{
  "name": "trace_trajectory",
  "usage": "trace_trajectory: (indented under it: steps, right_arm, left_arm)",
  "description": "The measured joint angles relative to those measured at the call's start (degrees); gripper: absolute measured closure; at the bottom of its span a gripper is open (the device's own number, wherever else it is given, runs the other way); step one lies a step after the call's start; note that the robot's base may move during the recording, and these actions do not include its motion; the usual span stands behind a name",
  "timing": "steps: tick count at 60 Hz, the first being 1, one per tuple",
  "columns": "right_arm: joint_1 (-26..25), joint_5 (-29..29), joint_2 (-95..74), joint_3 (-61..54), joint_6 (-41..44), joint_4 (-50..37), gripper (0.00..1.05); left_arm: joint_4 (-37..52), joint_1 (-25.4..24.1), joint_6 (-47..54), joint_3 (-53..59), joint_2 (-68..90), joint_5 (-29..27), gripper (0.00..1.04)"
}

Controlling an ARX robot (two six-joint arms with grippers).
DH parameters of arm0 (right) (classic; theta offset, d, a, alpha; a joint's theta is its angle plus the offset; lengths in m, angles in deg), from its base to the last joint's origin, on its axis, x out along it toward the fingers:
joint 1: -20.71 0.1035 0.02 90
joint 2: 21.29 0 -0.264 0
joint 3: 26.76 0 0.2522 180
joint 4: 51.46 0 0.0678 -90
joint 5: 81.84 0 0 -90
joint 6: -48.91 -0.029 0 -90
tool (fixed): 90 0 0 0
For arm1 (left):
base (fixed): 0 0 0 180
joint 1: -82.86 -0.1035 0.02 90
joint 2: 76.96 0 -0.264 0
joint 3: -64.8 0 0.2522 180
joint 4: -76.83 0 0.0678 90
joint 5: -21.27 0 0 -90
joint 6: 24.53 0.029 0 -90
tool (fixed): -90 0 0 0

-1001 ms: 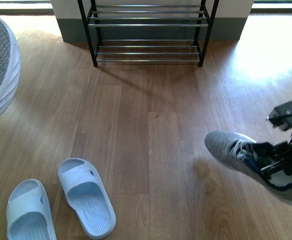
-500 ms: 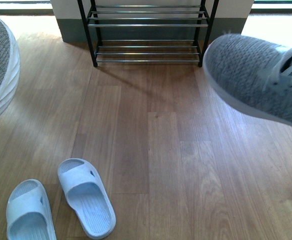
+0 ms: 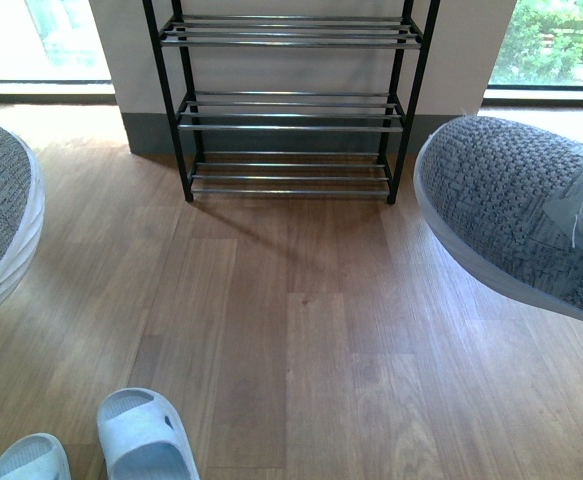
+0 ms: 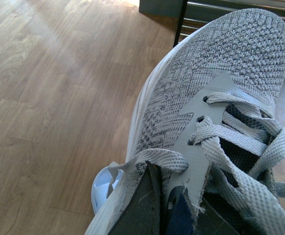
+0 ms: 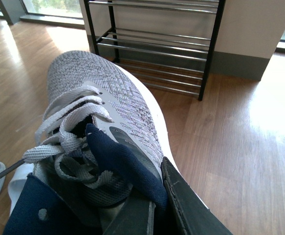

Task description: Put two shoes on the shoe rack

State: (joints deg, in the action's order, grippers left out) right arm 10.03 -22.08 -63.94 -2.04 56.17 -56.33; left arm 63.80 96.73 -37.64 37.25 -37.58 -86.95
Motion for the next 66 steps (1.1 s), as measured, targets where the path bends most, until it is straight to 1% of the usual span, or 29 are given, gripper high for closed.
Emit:
trace_trajectory:
  steps: [66]
  right_arm:
    - [-0.3, 0.7, 0.0, -0.1, -0.2, 0.0, 1.03]
  left_arm:
    - [0.0, 0.1, 0.0, 0.0, 0.0, 0.7, 1.03]
